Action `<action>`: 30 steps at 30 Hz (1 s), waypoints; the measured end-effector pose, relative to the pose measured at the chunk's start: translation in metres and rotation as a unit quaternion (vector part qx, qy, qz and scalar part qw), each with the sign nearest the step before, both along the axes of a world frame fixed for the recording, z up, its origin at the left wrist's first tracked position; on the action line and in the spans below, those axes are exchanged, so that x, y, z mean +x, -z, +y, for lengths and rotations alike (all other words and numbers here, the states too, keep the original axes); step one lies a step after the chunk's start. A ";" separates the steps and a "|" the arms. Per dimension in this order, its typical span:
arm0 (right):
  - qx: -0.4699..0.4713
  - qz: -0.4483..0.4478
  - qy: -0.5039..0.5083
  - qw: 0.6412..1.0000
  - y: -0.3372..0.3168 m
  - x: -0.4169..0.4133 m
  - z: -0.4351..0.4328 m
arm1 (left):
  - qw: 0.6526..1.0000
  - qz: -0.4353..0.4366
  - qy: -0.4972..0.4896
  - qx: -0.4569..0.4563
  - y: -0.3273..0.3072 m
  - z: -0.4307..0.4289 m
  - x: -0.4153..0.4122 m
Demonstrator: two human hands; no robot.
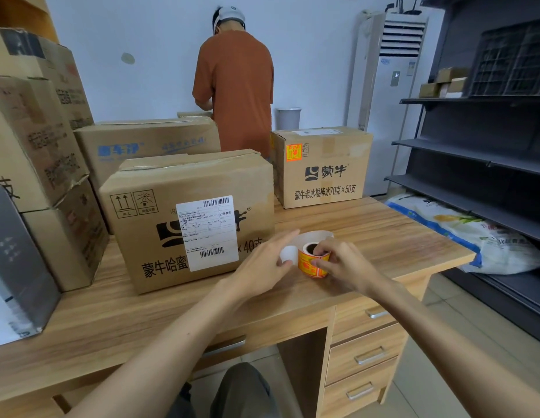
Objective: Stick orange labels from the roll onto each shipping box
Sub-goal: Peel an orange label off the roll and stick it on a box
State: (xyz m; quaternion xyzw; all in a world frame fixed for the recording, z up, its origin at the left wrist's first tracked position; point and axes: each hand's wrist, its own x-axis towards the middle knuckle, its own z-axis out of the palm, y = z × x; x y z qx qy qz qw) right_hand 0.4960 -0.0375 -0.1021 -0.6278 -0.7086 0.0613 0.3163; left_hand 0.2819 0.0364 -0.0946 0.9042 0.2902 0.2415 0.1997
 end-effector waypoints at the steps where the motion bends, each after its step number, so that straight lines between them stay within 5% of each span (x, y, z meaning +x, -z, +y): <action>1: 0.000 0.000 -0.005 1.000 0.000 0.000 -0.001 | 1.000 0.000 0.005 -0.008 0.002 0.001 0.003; 15: -0.015 -0.002 0.045 0.999 -0.002 -0.005 0.000 | 0.997 -0.052 -0.010 -0.055 0.017 0.003 0.000; 23: 0.114 -0.168 0.047 0.978 0.011 -0.033 -0.022 | 0.991 -0.101 -0.015 -0.091 0.015 -0.002 -0.001; 30: 0.056 -0.081 0.061 0.993 0.017 -0.045 -0.017 | 0.987 -0.105 0.002 -0.121 0.012 -0.006 -0.003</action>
